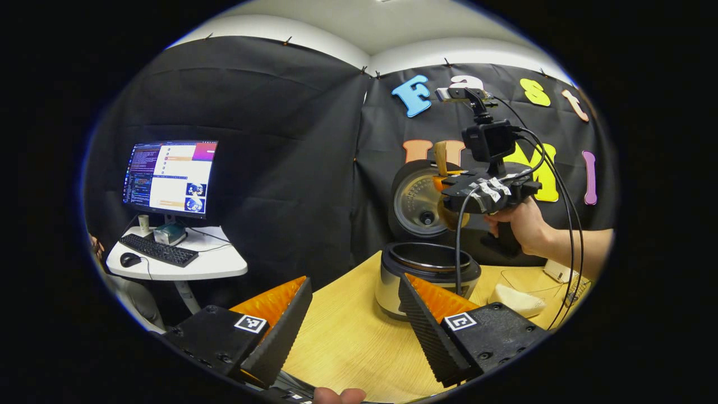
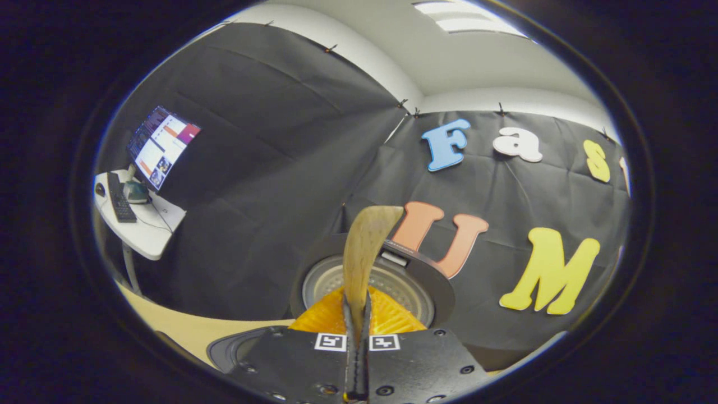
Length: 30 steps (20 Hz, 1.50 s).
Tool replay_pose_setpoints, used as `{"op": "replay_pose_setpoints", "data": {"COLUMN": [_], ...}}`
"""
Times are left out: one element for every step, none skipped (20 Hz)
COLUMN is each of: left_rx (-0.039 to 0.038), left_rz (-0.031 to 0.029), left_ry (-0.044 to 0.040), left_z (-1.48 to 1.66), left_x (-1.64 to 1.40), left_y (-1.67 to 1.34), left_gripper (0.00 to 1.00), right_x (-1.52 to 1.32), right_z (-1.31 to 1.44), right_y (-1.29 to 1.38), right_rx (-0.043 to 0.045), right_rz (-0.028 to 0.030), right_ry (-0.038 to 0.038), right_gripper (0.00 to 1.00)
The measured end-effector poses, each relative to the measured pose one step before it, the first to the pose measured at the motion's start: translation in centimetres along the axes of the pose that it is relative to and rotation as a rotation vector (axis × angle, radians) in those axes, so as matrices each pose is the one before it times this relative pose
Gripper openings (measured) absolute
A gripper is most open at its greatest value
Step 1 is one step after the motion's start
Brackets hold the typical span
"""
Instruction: Close the left gripper, press the button to open the rice cooker; take a wooden spoon from the chopstick holder with the right hand, scoop a spoonful of rice and pour it into the rice cooker, then put the wooden spoon back into the chopstick holder.
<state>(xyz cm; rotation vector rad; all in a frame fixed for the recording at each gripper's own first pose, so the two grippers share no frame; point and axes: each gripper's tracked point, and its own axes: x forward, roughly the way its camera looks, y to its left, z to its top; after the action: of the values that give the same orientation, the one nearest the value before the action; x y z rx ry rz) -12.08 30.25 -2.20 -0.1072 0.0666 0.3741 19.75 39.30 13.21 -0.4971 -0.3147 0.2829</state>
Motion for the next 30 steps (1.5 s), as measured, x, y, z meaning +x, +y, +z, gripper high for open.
{"op": "replay_pose_setpoints", "data": {"left_rx": [0.00468, 0.00158, -0.00195, -0.00338, -0.00361, -0.00382, -0.00292, -0.00114, 0.00062, 0.00114, 0.00195, 0.00349, 0.00576, 0.00769, 0.0083, 0.00472, 0.00126, -0.00193, -0.00097, 0.00366, 0.00521, 0.00094, -0.00555, -0.00954, -0.01087, -0.0078, -0.00285, 0.00262, 0.00415, 0.0032], "left_rz": [0.00228, 0.00352, 0.00284, 0.00289, 0.00362, 0.00045, -0.00344, -0.00343, -0.00509, -0.00462, -0.00851, -0.00891, -0.00607, -0.00632, -0.01042, -0.01038, -0.0157, -0.02046, -0.02293, -0.01933, -0.01716, -0.01897, -0.02634, -0.02938, -0.02935, -0.02954, -0.02724, -0.02346, -0.0179, -0.01697], "left_ry": [-0.00447, -0.00346, -0.00073, 0.00119, 0.0003, -0.00318, -0.00118, -0.00271, -0.00141, 0.00072, -0.00224, -0.00459, -0.00286, -0.00309, -0.0016, -0.00414, -0.00465, -0.00423, -0.00366, 0.00076, -0.003, -0.0021, -0.00068, -0.0018, -0.00314, 0.00044, -0.00056, 0.00428, 0.00364, 0.0011], "left_z": [0.175, 0.085, 0.041, 0.099, 0.138, 0.154, 0.178, 0.187, 0.277, 0.208, 0.264, 0.366, 0.218, 0.244, 0.249, 0.195, 0.335, 0.255, 0.111, 0.047, -0.008, -0.047, 0.005, 0.036, -0.028, -0.156, -0.003, -0.125, -0.16, -0.075], "left_x": [-0.073, -0.015, -0.047, -0.103, -0.162, -0.118, 0.02, -0.106, -0.158, -0.173, -0.273, -0.158, -0.08, -0.08, -0.041, 0.042, -0.024, 0.058, 0.157, 0.175, 0.154, 0.101, 0.383, 0.431, 0.561, 0.359, 0.379, 0.33, 0.377, 0.278], "left_y": [0.077, 0.088, -0.024, -0.041, -0.002, -0.124, -0.183, -0.359, -0.678, -0.6, -0.65, -0.679, -0.519, -0.646, -0.79, -0.769, -1.123, -1.112, -1.231, -1.143, -1.085, -1.077, -1.554, -1.549, -1.447, -1.458, -1.414, -1.115, -1.028, -0.847], "left_gripper": [0.99, 0.99, 0.99, 0.99, 0.99, 0.99, 0.99, 0.99, 0.99, 0.99, 0.99, 0.99, 0.94, 0.99, 0.99, 0.99, 0.99, 0.99, 0.99, 0.99, 0.99, 0.94, 0.99, 0.99, 0.99, 0.99, 0.99, 0.99, 0.99, 0.99], "right_x": [-0.054, -0.109, -0.09, -0.024, -0.314, -0.291, -0.488, -0.53, -0.588, -0.556, -0.722, -0.602, -0.969, -0.976, -1.001, -1.047, -1.123, -1.195, -1.185, -1.283, -1.4, -1.794, -1.447, -1.466, -2.099, -1.473, -1.267, -1.12, -0.929, -0.795], "right_z": [0.097, -0.043, -0.162, 0.024, -0.064, -0.037, -0.061, 0.031, 0.107, 0.293, 0.276, 0.294, 0.305, 0.453, 0.457, 0.477, 0.638, 0.712, 0.788, 0.783, 1.024, 1.119, 1.052, 0.977, 0.854, 0.938, 1.02, 0.879, 0.751, 0.604], "right_y": [-0.144, -0.164, -0.24, -0.498, -0.469, -0.541, -0.625, -0.746, -0.853, -1.08, -1.078, -1.15, -1.219, -1.375, -1.259, -1.172, -1.171, -1.296, -1.36, -1.428, -1.681, -1.836, -1.817, -1.832, -1.697, -1.958, -2.196, -2.431, -2.464, -2.447], "right_rx": [0.02414, 0.03288, 0.0285, 0.0149, 0.01661, 0.02795, 0.03818, 0.04891, 0.05479, 0.0521, 0.05282, 0.05562, 0.05535, 0.05222, 0.05073, 0.05002, 0.04136, 0.03619, 0.03365, 0.03292, 0.0184, 0.00459, -0.00109, -0.00395, -0.00425, -0.00308, 0.00296, -0.00108, -0.00076, -0.00133], "right_rz": [0.00365, 0.00647, 0.00409, -0.00387, -0.00577, -0.00117, 0.00205, -0.00008, -0.00463, -0.00642, -0.00659, -0.00444, -0.00464, -0.00566, -0.00412, -0.00237, -0.00196, -0.00807, -0.00771, -0.01298, -0.01853, -0.0209, -0.02499, -0.02564, -0.02718, -0.02792, -0.03391, -0.03847, -0.03901, -0.04149], "right_ry": [-0.00064, 0.00266, 0.00355, 0.00099, -0.00185, 0.00086, 0.00418, 0.00305, 0.00175, 0.00131, -0.00067, 0.00122, 0.003, 0.0033, 0.0055, 0.0042, 0.00082, -0.00403, -0.00751, -0.01014, -0.01435, -0.02171, -0.01972, -0.01154, -0.0064, -0.00972, -0.01643, -0.01497, -0.01373, -0.0121], "right_gripper": [0.0, 0.0, 0.0, 0.0, 0.0, 0.0, 0.0, 0.0, 0.0, 0.0, 0.0, 0.0, 0.02, 0.0, 0.0, 0.0, 0.02, 0.0, 0.0, 0.0, 0.0, 0.0, 0.0, 0.0, 0.0, 0.0, 0.0, 0.0, 0.02, 0.0]}}
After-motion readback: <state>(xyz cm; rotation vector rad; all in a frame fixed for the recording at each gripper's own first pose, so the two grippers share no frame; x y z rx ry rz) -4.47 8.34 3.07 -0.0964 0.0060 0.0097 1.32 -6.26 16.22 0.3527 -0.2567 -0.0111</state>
